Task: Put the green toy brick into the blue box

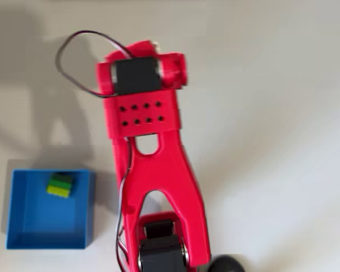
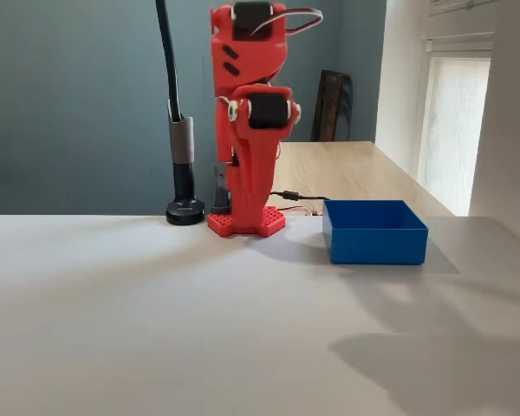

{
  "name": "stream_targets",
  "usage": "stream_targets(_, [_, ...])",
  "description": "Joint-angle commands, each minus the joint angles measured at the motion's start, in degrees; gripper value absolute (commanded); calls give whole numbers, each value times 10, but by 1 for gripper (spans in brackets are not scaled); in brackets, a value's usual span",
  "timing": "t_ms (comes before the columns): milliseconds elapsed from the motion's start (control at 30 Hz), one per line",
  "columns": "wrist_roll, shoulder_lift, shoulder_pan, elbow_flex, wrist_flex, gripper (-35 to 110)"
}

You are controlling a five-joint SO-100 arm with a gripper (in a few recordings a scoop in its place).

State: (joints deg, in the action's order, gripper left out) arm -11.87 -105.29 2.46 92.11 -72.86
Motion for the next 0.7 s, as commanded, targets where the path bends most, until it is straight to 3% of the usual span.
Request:
stream_targets(0, [-8,-42,-44,15,35,0])
stream_targets(467, [56,-61,-56,42,46,0])
stream_targets(667, [40,-192,-49,180,115,0])
